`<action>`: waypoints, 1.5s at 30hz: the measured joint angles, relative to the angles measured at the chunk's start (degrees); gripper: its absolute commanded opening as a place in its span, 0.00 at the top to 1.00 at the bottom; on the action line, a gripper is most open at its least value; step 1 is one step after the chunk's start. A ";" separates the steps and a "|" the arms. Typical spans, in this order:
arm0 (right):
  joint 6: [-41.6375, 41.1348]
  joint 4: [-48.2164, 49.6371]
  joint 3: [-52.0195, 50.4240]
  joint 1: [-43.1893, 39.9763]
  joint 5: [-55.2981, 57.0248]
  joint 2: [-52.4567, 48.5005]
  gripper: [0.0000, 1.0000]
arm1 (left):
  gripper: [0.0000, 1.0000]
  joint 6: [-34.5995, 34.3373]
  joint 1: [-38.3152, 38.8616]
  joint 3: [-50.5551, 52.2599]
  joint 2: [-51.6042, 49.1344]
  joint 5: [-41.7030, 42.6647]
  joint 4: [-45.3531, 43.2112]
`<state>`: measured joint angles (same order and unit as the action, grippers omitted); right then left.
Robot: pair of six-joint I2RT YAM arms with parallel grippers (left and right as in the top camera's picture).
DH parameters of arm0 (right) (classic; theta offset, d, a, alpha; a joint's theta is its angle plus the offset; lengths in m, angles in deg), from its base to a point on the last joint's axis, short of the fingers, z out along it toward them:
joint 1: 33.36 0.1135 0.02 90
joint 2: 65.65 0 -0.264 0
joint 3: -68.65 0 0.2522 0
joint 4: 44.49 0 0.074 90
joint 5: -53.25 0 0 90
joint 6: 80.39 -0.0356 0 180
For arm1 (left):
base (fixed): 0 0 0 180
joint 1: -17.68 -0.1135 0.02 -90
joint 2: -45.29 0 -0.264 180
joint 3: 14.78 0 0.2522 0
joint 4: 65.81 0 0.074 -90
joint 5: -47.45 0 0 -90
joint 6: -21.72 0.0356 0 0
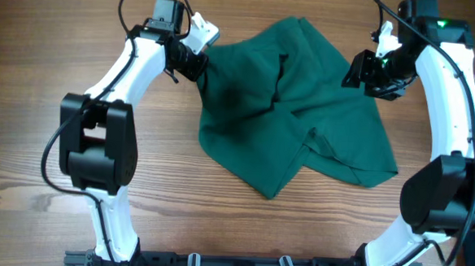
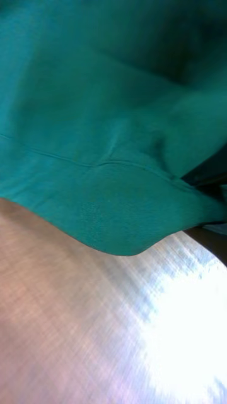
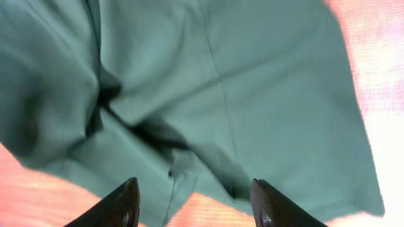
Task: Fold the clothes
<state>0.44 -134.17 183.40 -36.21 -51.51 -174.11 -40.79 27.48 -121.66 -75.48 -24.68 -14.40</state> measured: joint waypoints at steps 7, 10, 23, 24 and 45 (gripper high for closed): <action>-3.39 -0.04 -8.96 8.76 -0.20 0.26 0.46 | 0.78 -0.61 0.00 -0.76 1.53 0.00 -0.61; -6.75 5.14 -16.61 15.06 -2.67 0.26 0.52 | 0.77 -0.61 0.00 -0.76 1.53 0.00 -0.72; -33.05 13.70 -34.73 35.19 1.20 14.32 0.56 | 0.68 -0.63 0.00 -0.76 1.53 -0.02 -0.74; -34.25 14.75 -35.87 35.56 1.38 14.43 0.56 | 0.61 -0.63 0.00 -0.76 1.53 -0.02 -0.76; -41.88 31.26 -46.27 36.20 -3.74 14.62 0.43 | 0.29 -1.03 0.00 -0.76 -3.89 -2.01 -5.92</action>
<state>-41.44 -102.92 137.13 -0.02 -55.25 -159.49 -41.82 27.48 -122.43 -79.37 -26.69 -20.32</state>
